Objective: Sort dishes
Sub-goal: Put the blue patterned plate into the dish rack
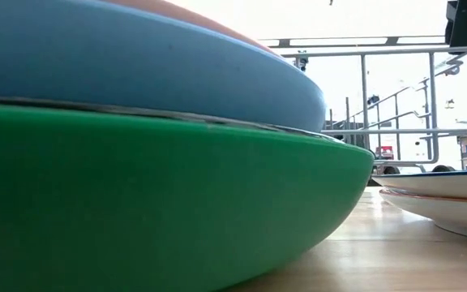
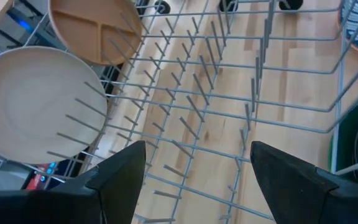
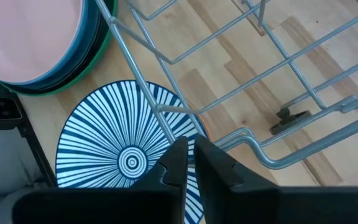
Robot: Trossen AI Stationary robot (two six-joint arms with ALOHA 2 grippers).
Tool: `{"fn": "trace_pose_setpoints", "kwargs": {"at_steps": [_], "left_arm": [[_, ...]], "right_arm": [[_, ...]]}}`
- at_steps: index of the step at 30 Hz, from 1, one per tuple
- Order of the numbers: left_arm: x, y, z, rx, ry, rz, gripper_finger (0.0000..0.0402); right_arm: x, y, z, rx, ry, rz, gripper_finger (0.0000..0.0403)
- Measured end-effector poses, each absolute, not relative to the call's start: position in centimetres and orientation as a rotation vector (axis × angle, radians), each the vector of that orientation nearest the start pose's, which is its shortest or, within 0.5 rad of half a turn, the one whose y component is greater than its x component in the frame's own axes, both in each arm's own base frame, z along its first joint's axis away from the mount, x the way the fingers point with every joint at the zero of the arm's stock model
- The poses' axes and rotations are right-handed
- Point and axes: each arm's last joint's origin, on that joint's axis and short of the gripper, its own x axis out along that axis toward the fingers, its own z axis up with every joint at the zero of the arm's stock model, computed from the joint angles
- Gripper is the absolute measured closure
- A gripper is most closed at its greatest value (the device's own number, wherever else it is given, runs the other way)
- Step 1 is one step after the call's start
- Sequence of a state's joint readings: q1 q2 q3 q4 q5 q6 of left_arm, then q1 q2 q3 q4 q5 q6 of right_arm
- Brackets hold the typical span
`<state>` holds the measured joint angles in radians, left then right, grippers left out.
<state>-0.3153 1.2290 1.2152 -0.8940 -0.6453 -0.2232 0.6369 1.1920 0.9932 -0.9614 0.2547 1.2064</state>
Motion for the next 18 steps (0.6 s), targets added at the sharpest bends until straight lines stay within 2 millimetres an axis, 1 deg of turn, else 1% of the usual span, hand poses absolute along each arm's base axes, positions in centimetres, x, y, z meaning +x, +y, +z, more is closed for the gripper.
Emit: {"fn": "trace_pose_setpoints", "kwargs": {"at_steps": [18], "left_arm": [[22.55, -6.03, 33.72, 0.171, 0.754, 0.392, 0.0122]], "right_arm": [[17.46, 11.98, 27.60, 0.574, 1.052, -0.321, 0.0334]]}}
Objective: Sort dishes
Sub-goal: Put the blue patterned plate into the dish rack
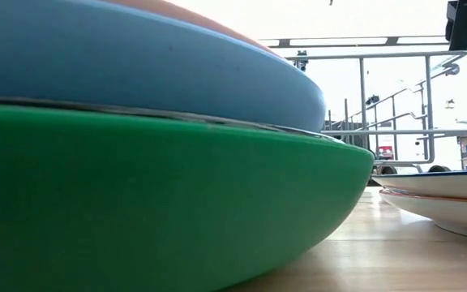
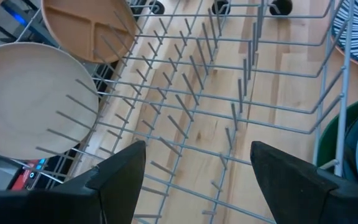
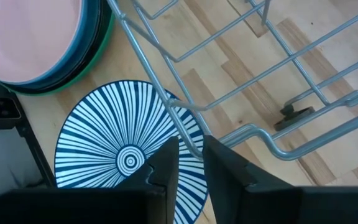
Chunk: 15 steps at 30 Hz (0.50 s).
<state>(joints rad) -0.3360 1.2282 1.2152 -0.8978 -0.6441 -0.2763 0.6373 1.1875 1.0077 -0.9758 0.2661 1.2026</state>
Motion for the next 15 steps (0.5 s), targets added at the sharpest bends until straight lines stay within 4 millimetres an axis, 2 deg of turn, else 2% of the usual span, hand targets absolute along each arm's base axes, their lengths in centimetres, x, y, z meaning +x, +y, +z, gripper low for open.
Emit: {"fn": "trace_pose_setpoints", "kwargs": {"at_steps": [8, 15], "left_arm": [[22.50, -6.22, 33.72, 0.155, 0.749, 0.391, 0.0122], [22.50, -6.22, 33.72, 0.153, 0.749, 0.392, 0.0122]], "right_arm": [[17.32, 11.89, 27.83, 0.585, 1.044, -0.312, 0.0321], [16.90, 11.63, 28.42, 0.609, 1.029, -0.287, 0.0324]]}}
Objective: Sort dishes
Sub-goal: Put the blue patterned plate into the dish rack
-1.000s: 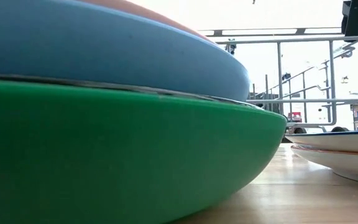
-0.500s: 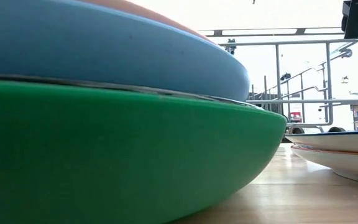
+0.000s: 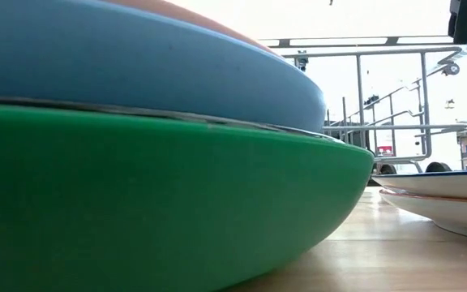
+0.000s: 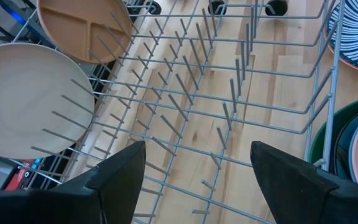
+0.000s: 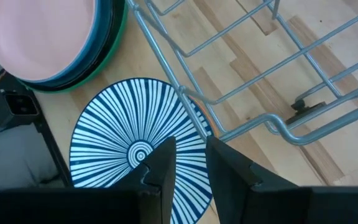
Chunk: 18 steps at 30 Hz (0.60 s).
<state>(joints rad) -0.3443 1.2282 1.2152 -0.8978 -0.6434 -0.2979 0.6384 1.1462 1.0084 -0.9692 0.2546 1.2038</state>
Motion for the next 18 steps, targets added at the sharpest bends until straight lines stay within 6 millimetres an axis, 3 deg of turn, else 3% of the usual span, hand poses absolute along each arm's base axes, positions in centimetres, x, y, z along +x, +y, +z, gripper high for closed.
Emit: {"fn": "trace_pose_setpoints", "kwargs": {"at_steps": [9, 18], "left_arm": [[22.5, -6.3, 33.7, 0.155, 0.749, 0.388, 0.0122], [22.4, -6.7, 33.7, 0.145, 0.744, 0.378, 0.0122]], "right_arm": [[16.4, 11.8, 28.8, 0.648, 1.036, -0.255, 0.0313], [14.7, 13.6, 29.0, 0.742, 1.070, -0.231, 0.0306]]}}
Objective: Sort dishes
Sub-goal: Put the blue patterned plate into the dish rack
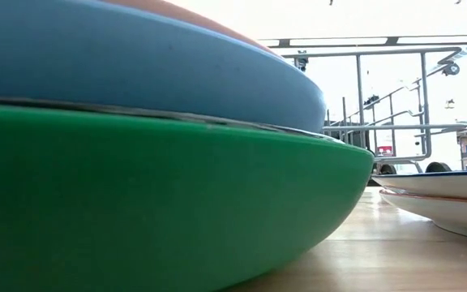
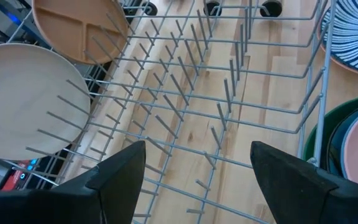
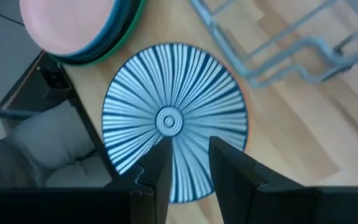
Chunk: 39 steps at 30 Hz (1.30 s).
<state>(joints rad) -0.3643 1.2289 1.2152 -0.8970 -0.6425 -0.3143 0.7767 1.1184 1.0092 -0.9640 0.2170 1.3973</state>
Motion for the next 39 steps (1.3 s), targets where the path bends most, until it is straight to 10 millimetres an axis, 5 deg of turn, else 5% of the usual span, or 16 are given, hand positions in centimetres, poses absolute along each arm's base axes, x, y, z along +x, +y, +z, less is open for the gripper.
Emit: {"fn": "trace_pose_setpoints", "kwargs": {"at_steps": [12, 23, 32, 39], "left_arm": [[22.3, -9.8, 34.5, 0.103, 0.624, 0.226, 0.0122], [22.3, -12.6, 34.5, 0.082, 0.563, 0.130, 0.0122], [25.2, -16.4, 32.1, 0.084, 0.529, 0.069, 0.0140], [27.5, -19.9, 29.3, 0.059, 0.489, 0.023, 0.0218]], "right_arm": [[13.5, 16.5, 27.5, 0.765, 1.083, -0.302, 0.0303], [14.9, 19.5, 22.7, 0.678, 1.253, -0.478, 0.0283], [14.5, 21.1, 20.3, 0.594, 1.319, -0.538, 0.0279], [13.9, 21.6, 19.2, 0.557, 1.302, -0.575, 0.0275]]}}
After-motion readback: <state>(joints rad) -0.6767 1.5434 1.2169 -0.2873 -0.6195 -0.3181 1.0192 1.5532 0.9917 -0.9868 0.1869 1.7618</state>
